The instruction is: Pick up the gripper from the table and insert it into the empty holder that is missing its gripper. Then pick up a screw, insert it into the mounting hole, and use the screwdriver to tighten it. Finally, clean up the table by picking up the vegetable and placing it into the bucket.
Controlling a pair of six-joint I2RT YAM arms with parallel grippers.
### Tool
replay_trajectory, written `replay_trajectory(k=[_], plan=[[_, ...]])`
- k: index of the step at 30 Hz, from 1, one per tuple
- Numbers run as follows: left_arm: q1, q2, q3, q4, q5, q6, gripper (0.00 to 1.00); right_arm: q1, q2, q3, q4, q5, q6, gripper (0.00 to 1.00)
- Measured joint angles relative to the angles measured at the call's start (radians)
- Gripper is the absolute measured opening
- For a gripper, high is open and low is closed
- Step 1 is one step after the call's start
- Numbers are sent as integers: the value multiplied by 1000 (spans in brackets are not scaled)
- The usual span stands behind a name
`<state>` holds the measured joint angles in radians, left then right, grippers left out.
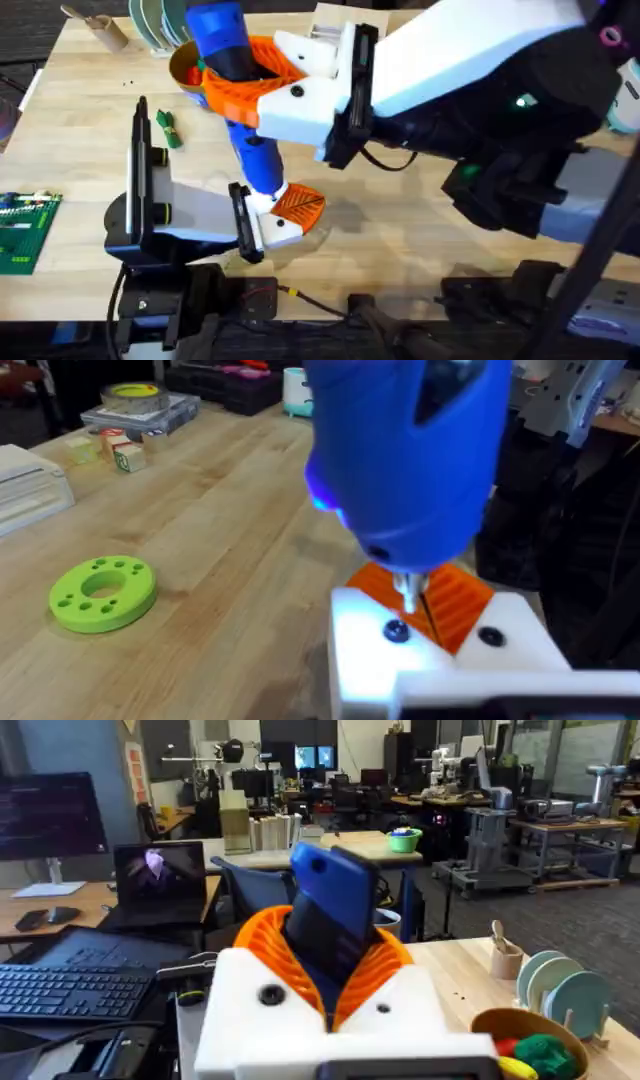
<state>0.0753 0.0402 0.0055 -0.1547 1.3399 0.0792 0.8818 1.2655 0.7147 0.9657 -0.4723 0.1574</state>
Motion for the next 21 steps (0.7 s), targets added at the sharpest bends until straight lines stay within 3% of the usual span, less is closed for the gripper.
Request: replay_trajectory(k=[21], plan=[[0,0,0,-1,3,0,4,0,35,0,32,0,0,41]])
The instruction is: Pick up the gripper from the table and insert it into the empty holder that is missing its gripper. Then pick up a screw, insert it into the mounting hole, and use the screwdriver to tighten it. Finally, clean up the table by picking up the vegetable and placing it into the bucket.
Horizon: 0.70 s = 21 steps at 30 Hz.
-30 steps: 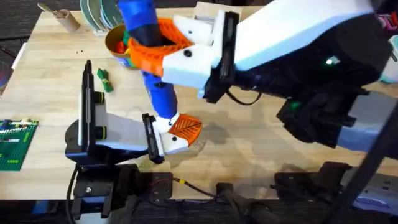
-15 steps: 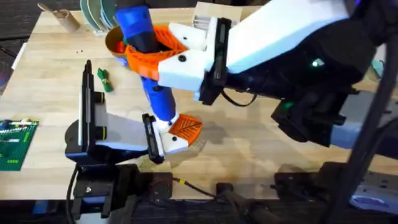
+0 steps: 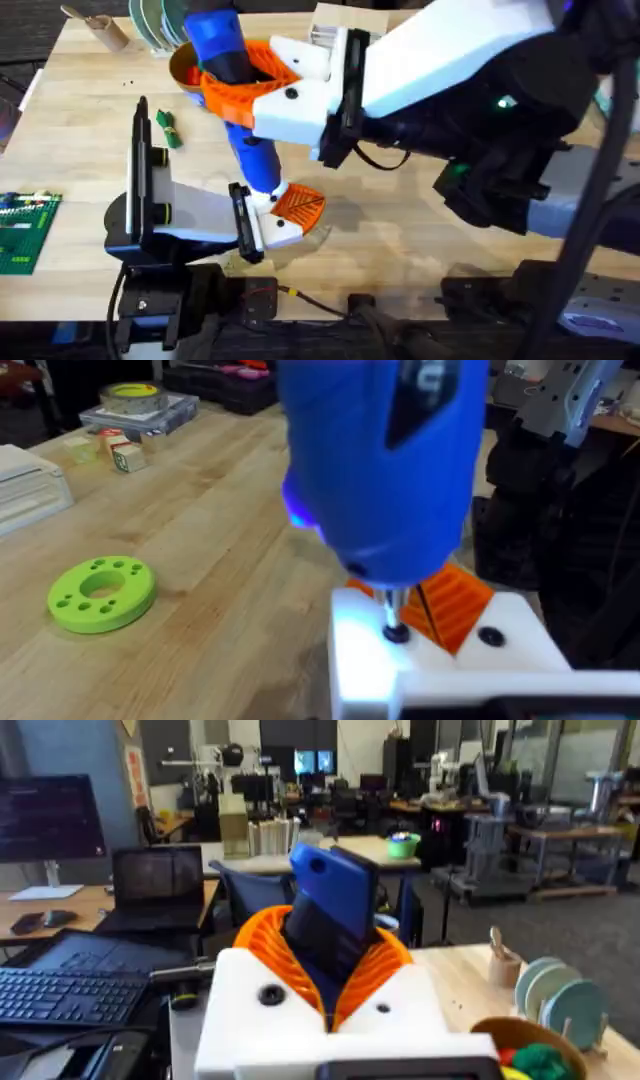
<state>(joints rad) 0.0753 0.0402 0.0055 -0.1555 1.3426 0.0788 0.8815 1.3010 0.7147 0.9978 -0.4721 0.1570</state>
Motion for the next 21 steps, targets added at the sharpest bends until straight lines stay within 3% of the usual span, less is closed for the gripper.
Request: replay_trajectory(k=[9,21], plan=[[0,0,0,0,0,0,4,-5,3,0,247,-1,-7,41],[0,0,0,0,0,0,4,-58,4,-3,156,-71,25,41]])
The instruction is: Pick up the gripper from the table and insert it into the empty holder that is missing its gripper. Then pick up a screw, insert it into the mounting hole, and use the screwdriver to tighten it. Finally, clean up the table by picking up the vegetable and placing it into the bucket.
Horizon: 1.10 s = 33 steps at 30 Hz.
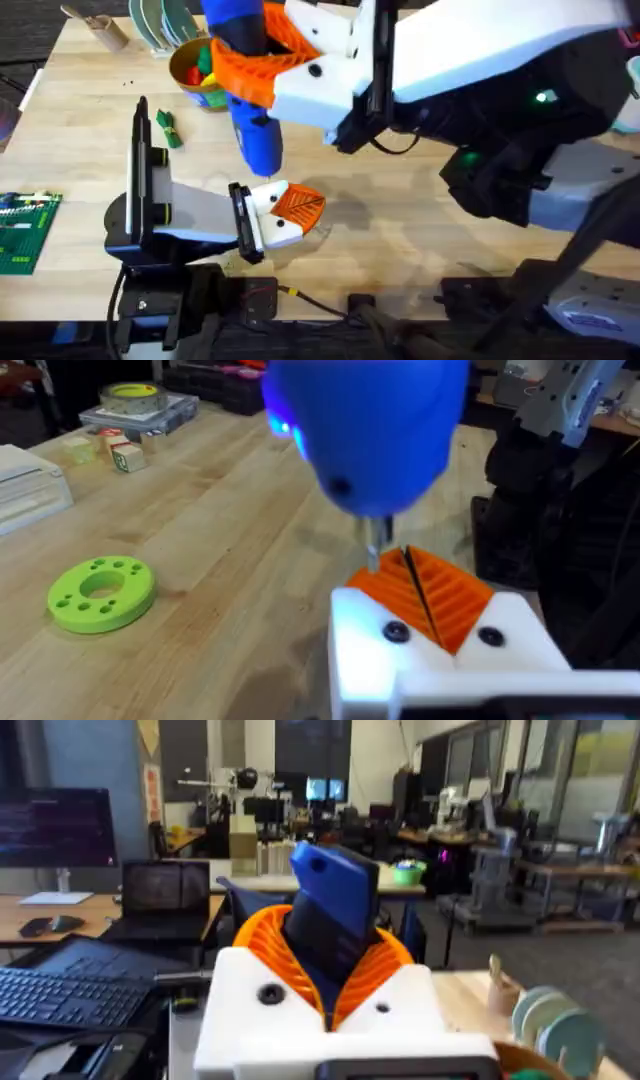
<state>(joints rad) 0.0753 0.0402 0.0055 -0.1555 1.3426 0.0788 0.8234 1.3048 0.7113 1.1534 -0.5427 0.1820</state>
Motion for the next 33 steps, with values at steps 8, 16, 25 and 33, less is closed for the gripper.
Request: replay_trajectory(k=[8,16,25,33], plan=[[0,0,0,0,0,0,4,0,0,-2,-93,-21,20,41],[0,0,0,0,0,0,4,-77,0,-2,-229,15,-143,41],[0,0,0,0,0,0,4,-289,18,-2,-621,288,-735,41],[0,0,0,0,0,0,4,-415,202,59,-759,492,-1298,40]])
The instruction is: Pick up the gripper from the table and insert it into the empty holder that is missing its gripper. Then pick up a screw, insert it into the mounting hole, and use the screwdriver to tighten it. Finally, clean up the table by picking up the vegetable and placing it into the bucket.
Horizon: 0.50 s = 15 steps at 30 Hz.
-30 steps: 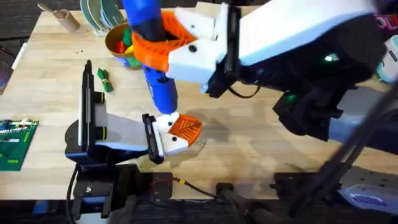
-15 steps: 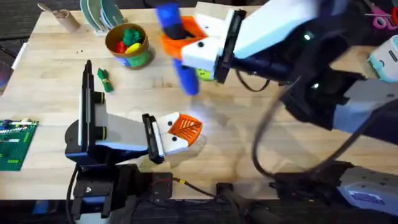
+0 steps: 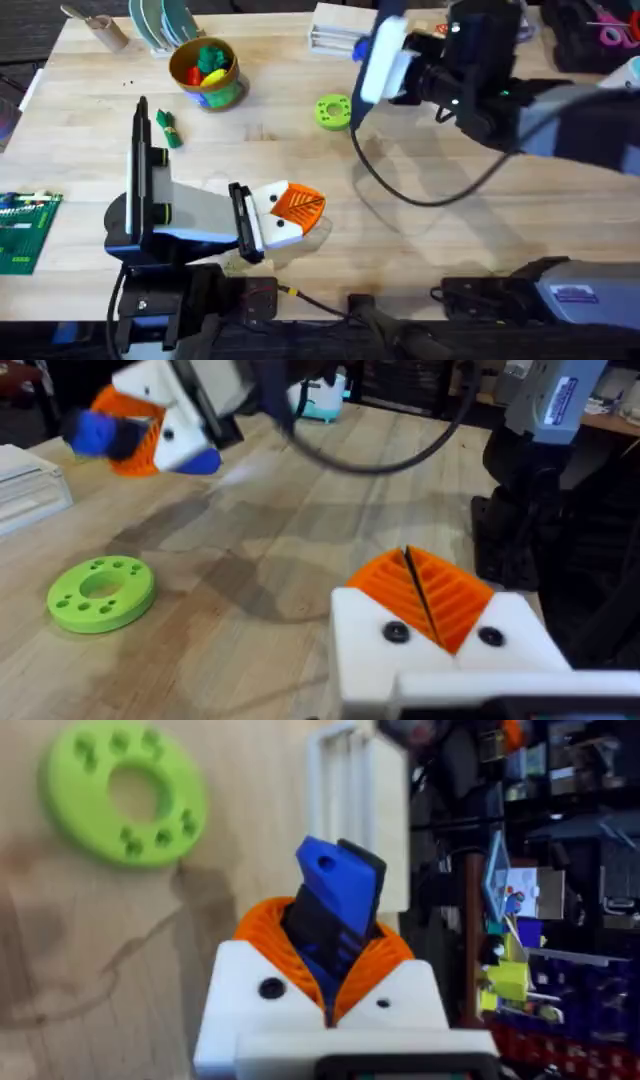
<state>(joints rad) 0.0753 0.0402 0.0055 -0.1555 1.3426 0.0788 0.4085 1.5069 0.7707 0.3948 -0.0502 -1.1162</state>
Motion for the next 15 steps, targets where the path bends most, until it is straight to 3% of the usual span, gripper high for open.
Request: replay_trajectory(k=[4,12,13,14,15], plan=[[0,0,0,0,0,0,4,-13,114,28,-51,66,-187,40],[0,0,0,0,0,0,4,-12,241,52,-114,125,-314,40],[0,0,0,0,0,0,4,-12,243,55,-133,128,-320,64],[0,0,0,0,0,0,4,-12,243,57,-148,132,-322,154],[0,0,0,0,0,0,4,-12,240,61,-160,133,-323,308]])
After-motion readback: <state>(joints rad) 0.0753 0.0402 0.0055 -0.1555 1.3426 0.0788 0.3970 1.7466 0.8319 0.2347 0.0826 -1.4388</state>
